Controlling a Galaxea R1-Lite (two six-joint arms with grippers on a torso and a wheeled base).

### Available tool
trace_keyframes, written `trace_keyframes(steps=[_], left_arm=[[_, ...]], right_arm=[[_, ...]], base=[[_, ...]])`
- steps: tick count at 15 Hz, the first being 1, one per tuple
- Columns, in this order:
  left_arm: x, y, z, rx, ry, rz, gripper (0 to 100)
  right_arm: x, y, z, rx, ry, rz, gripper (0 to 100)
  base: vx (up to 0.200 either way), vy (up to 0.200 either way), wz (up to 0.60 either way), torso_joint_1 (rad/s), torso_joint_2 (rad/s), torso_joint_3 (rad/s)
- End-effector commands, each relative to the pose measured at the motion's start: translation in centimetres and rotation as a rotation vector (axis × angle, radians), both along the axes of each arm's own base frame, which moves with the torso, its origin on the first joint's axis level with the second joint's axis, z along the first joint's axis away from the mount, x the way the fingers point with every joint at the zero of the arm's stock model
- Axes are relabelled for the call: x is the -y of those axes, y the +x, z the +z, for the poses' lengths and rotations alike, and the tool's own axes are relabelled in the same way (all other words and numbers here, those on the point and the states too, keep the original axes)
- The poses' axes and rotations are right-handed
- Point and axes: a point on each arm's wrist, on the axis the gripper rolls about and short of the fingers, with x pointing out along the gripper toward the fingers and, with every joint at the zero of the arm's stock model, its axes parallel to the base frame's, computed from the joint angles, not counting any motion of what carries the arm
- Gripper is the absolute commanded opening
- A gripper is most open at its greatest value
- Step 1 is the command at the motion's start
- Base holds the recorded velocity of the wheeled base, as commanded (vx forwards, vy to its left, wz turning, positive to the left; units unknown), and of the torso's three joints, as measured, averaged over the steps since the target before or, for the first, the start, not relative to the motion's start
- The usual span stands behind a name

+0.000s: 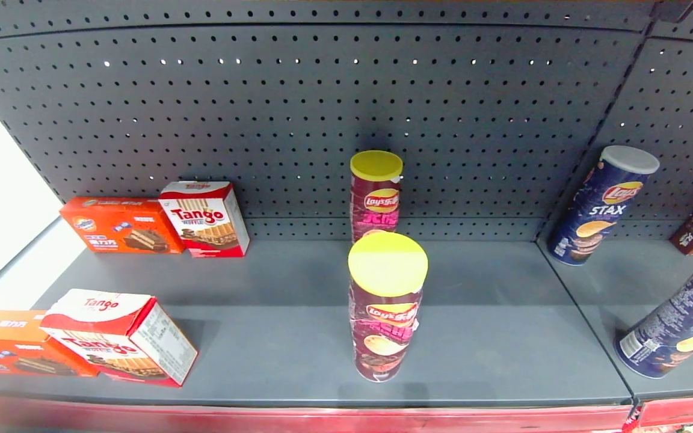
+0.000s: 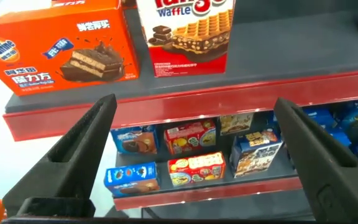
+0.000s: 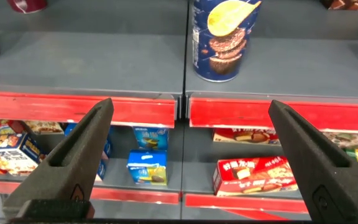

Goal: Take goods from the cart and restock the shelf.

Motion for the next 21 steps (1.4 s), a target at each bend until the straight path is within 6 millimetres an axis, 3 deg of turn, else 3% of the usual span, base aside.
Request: trace_keyframes(steps=[1, 21], left_arm=[[0.00, 0.00, -0.02, 0.000, 0.001, 0.001, 100], [0.00, 0.00, -0.02, -0.001, -0.002, 0.003, 100]], right_arm=[[0.00, 0.01, -0.01, -0.002, 0.000, 0.001, 100], [0.00, 0.01, -0.01, -0.002, 0.000, 0.001, 100]], base=[[0.000, 0.000, 0.00, 0.000, 0.00, 0.000], [-0.010, 0.000, 0.00, 0.000, 0.00, 0.000]])
